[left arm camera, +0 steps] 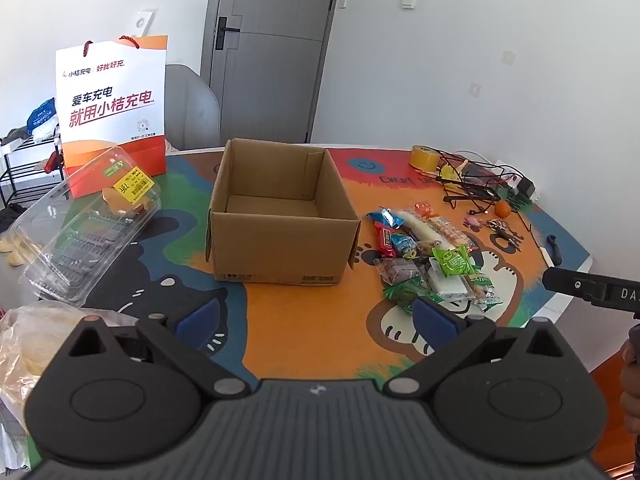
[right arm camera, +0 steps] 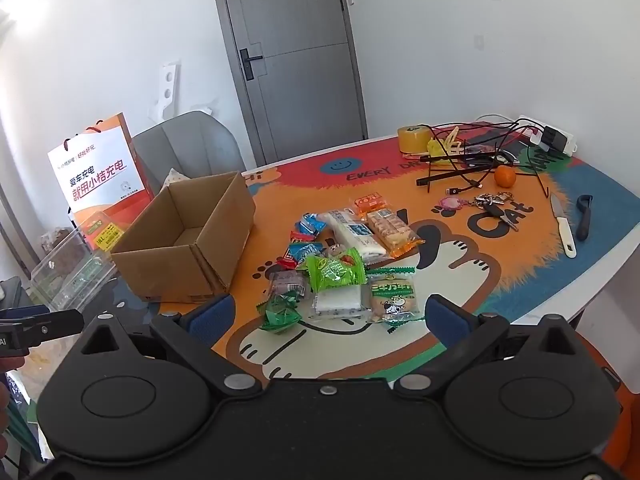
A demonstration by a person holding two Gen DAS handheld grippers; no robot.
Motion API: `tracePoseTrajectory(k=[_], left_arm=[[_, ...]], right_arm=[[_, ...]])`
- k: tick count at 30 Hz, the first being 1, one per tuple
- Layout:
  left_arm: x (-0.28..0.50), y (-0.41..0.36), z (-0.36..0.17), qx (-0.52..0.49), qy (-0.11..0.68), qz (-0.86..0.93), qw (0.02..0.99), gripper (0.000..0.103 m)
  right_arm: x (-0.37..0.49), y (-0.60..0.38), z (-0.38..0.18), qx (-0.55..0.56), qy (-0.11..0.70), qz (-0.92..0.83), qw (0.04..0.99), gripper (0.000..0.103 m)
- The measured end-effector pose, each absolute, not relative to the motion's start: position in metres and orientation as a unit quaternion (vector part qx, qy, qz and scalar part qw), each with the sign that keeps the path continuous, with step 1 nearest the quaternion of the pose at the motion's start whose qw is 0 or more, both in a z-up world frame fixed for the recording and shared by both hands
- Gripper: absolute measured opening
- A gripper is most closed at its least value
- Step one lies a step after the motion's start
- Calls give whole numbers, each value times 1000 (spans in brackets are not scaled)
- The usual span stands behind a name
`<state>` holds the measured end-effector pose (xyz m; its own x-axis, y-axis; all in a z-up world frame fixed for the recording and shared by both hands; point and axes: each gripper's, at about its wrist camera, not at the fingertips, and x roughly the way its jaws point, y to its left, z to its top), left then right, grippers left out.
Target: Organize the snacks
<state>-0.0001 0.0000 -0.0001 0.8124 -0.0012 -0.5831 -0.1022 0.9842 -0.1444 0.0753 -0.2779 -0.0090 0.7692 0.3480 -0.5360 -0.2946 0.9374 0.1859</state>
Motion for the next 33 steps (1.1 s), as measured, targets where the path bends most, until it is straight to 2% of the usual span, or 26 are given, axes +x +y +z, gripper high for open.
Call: tracePoseTrajectory(k=[33], left_arm=[[-1,1,1,-92,305,26,947,102]], right_arm=[[75,-274,-10,33,296,166,940,103]])
